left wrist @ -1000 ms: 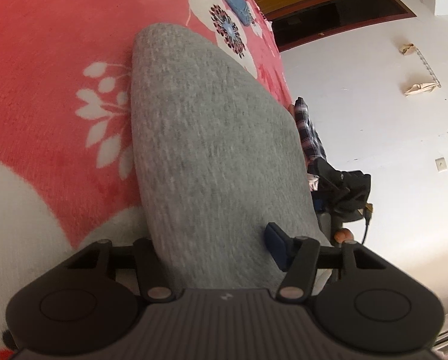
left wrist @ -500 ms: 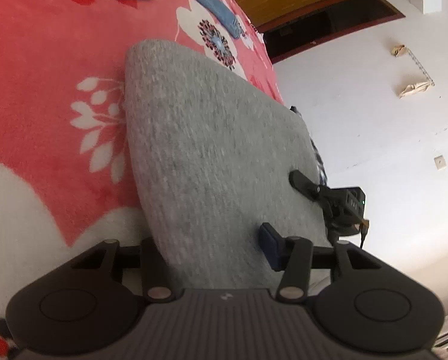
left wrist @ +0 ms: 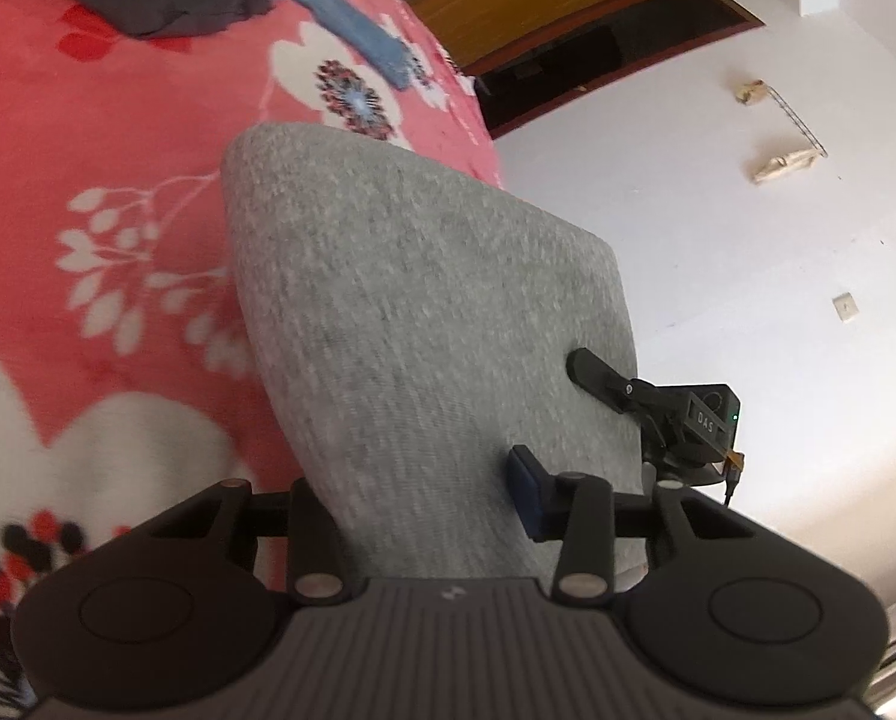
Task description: Fold clothes
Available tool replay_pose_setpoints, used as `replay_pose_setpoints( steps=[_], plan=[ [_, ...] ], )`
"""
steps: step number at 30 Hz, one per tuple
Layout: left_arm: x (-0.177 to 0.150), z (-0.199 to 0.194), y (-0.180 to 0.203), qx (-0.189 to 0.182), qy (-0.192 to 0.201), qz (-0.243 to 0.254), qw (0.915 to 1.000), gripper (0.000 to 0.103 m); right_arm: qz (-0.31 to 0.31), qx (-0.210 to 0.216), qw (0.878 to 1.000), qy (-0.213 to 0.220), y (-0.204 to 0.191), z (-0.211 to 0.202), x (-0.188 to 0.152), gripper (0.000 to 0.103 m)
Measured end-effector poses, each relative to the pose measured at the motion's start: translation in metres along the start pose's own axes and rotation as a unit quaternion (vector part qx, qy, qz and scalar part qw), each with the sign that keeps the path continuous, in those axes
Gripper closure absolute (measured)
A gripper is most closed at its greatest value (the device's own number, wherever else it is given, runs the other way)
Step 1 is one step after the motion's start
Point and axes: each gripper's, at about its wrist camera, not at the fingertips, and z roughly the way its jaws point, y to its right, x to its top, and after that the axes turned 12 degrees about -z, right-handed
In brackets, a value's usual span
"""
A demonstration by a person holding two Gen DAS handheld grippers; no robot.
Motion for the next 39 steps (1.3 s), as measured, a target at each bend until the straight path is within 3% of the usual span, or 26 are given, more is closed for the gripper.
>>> replay_pose_setpoints(
  steps=[5,10,17,23,28,39],
  plan=[
    [-0.001,0.023,0.037,-0.019,-0.02,0.025,0.9993,0.061,-0.026,-0.026,0.999,0.018,-0.02,-0.037,0.006,0.062],
    [0.009,0.083,0.09,-0.038,-0.054,0.054,0.9964,0.061,-0.064,-0.081,0.994,0.032,-0.035,-0.1,0.027,0.062],
    [0.037,0.187,0.168,-0.064,-0.093,0.097,0.9888,0.062,-0.11,-0.18,0.976,0.05,-0.029,-0.19,0.088,0.062],
    [0.074,0.297,0.219,-0.081,-0.117,0.112,0.9834,0.062,-0.144,-0.258,0.954,0.047,0.012,-0.249,0.15,0.062],
    [0.099,0.369,0.241,-0.086,-0.12,0.116,0.9823,0.062,-0.174,-0.289,0.941,0.034,0.06,-0.275,0.2,0.062],
    [0.117,0.457,0.238,-0.069,-0.126,0.118,0.9825,0.061,-0.17,-0.305,0.937,0.004,0.154,-0.292,0.241,0.062]
  ],
)
